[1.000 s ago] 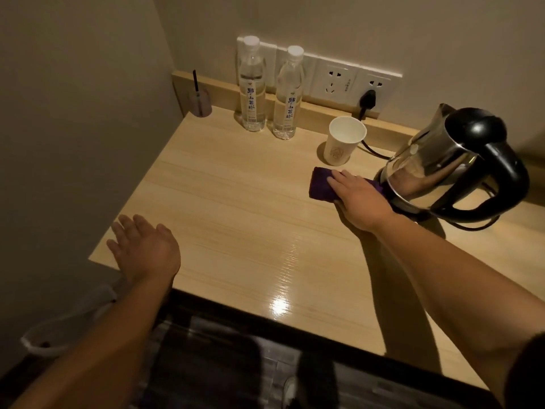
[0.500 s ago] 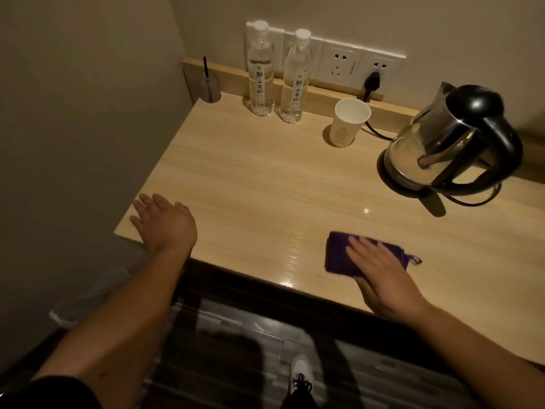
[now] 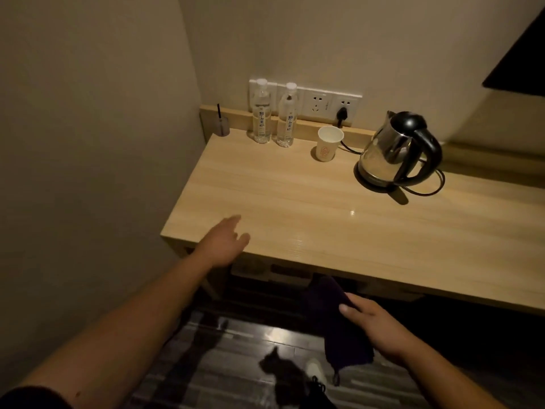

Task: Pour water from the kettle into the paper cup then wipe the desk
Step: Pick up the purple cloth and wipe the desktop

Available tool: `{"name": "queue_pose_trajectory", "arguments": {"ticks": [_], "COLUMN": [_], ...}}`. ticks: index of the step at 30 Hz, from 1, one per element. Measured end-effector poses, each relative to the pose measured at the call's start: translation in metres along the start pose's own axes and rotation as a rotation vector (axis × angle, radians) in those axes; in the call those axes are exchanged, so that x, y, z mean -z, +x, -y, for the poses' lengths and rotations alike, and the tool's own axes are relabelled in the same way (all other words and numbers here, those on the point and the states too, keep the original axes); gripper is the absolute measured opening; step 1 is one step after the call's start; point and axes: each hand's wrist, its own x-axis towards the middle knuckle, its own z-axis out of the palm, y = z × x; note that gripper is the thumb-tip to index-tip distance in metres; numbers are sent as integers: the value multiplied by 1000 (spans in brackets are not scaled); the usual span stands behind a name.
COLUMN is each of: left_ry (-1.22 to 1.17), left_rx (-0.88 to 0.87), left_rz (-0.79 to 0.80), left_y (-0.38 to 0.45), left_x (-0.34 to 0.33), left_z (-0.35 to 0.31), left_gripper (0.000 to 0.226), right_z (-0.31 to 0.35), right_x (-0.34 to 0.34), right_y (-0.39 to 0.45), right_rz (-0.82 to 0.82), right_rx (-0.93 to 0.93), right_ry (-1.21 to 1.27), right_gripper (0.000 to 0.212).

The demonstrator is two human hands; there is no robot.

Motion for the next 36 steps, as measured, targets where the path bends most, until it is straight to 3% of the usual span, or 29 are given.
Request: {"name": "queue_pose_trajectory", "arguments": {"ticks": [4,9,13,18,24,26,31,34,36], "left_ry": [142,274,364,371,442,440,564,655,671], "left_rx": [-310,-382,-389,-445,-419,-411,-459,-444,-482], "left_rz": [231,302,299,310,220,142,-169,-222,-165], "left_y": [-58,-79,-71,-40,17,40,94,117,124], "left_x": [-1,15,32,60,80,83,80,65,50], "left_z": [-46,-58,-54,-49,-41,-41,-40,-22,-3], "left_gripper": [77,85,67,25,19,18,18,28,31], "right_z": [59,107,129,153,164,174,182,167,152], "right_x": [-24,-46,-55,-41,8,21,28,19,5], "right_y": [-4,9,26,59,109,133,196,221,225], "right_rz": [150,177,106,112,118,25,-383,-446,-421], "right_rx": [41,152,272,343,327,384,586,619,597], "right_ry": [-261,-582,-718,-826,-1038,-1098,-1284,-1323,-1193], "right_gripper": [25,25,19,25,25,21,13,18,12]}}
